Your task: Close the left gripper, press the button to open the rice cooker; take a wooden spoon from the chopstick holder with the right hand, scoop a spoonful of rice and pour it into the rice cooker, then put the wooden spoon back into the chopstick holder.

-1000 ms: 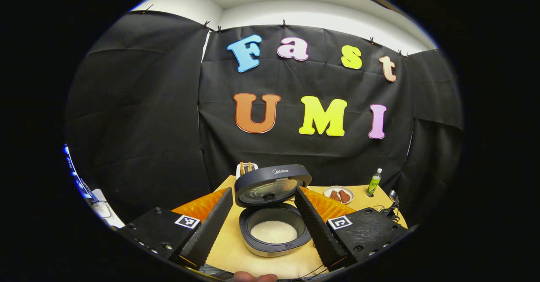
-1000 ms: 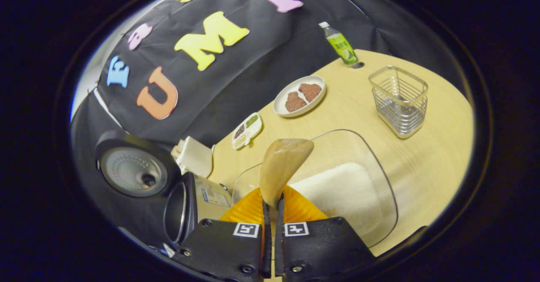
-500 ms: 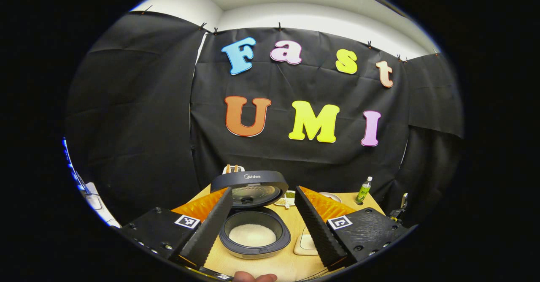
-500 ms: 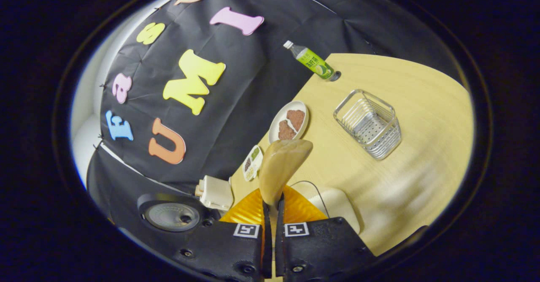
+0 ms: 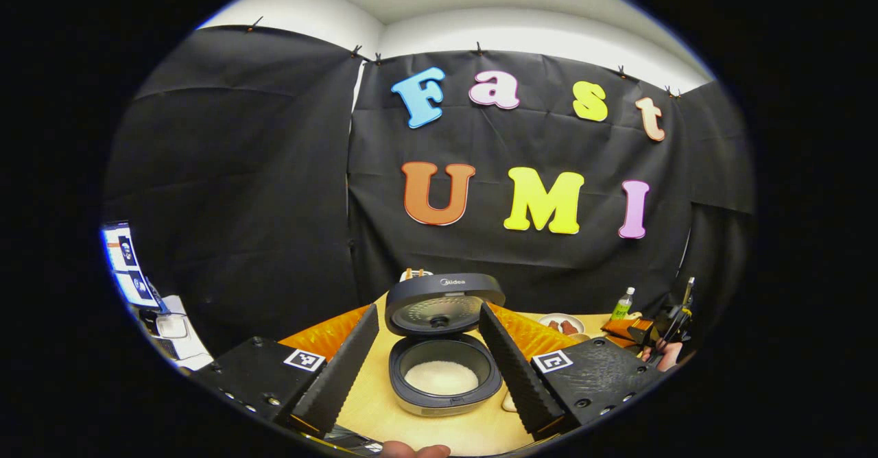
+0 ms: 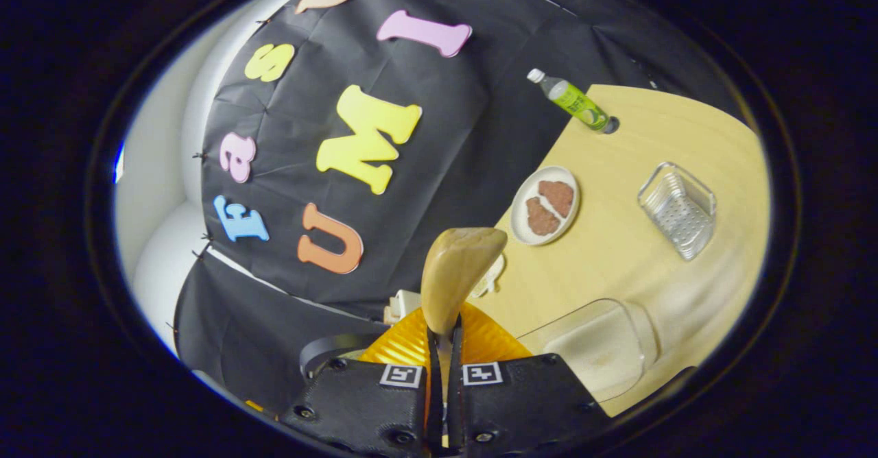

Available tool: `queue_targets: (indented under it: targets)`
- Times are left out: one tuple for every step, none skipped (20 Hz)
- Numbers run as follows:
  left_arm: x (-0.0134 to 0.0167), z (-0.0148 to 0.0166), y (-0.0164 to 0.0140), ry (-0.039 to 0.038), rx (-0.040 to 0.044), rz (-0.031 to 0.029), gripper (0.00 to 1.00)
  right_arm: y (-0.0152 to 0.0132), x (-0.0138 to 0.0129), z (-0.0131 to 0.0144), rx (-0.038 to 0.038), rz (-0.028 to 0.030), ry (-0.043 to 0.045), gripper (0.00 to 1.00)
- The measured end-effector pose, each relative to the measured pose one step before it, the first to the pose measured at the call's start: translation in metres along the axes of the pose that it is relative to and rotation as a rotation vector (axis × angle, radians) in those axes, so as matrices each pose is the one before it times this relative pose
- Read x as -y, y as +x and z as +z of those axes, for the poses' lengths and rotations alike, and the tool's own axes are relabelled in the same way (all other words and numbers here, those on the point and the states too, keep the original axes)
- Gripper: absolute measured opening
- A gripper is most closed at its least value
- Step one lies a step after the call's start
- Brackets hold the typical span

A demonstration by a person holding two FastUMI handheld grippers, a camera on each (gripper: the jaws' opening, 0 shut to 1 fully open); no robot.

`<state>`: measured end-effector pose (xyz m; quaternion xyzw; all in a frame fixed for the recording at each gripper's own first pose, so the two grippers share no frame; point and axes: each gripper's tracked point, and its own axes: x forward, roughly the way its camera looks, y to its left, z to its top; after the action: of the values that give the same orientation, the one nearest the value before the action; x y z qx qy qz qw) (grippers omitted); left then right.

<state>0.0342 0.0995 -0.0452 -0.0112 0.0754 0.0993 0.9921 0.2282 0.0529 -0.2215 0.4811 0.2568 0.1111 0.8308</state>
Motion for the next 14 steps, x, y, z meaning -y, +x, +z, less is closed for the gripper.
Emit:
queue_targets:
  targets:
    - [-0.00590,-0.00028,-0.00258,-0.00103,0.00048,0.01575,0.95,0.00693,-0.01626,-0.00961,-0.02280,0.02525,-0.01006,0.08]
    - [-0.00692,-0.00040,-0.00394,0.00173,-0.00027,0.01800,0.95,0.00859,-0.01550,-0.00952,-0.02192,0.02133,-0.01347,0.08]
    - [-0.00568,-0.00119,-0.00177,0.00305,0.00040,0.01711,0.95,0.01052,-0.01290,-0.01032,-0.02314,0.01822,-0.01752,0.08]
    - [-0.00689,-0.00125,-0.00392,0.00209,-0.00366,0.01819,0.95,0.01124,-0.01305,-0.01264,-0.02734,0.01707,-0.02660,0.08]
    - [-0.00644,-0.00162,-0.00479,0.00006,-0.00202,0.01607,0.95,0.00798,-0.00919,-0.01081,-0.02102,0.00973,-0.02574,0.08]
    - [-0.00629,-0.00126,-0.00421,-0.00290,0.00019,0.01604,0.95,0.00959,-0.00948,-0.01201,-0.02247,0.00605,-0.03188,0.08]
    - [-0.00688,0.00045,-0.00268,-0.00191,0.00119,0.01820,0.95,0.00974,-0.00809,-0.00971,-0.01793,0.00340,-0.03681,0.08]
    - [-0.00697,-0.00068,-0.00233,-0.00289,0.00325,0.02347,0.95,0.01074,-0.00704,-0.00980,-0.01855,0.00407,-0.05063,0.08]
    - [-0.00503,-0.00142,-0.00232,-0.00435,-0.00234,0.01730,0.95,0.00691,-0.00606,-0.01096,-0.01739,-0.00395,-0.05340,0.08]
    - [-0.00473,-0.00278,-0.00097,-0.00697,-0.00413,0.01369,0.95,0.00897,-0.00461,-0.00798,-0.01051,-0.00729,-0.05657,0.08]
    - [-0.00476,-0.00007,-0.00179,-0.00569,0.00014,0.01196,0.95,0.00640,-0.00341,-0.00861,-0.01593,-0.00694,-0.05969,0.08]
    - [-0.00503,-0.00016,-0.00185,-0.00434,0.00111,0.01228,0.95,0.00544,-0.00535,-0.00790,-0.01064,-0.00536,-0.05307,0.08]
    - [-0.00546,-0.00096,-0.00073,-0.00410,-0.00117,0.01199,0.95,0.00355,-0.00548,-0.00632,-0.00495,-0.00445,-0.05463,0.08]
    - [-0.00598,-0.00147,-0.00086,-0.00283,-0.00346,0.01324,0.95,0.00510,-0.00524,-0.00378,0.00015,-0.00683,-0.05622,0.08]
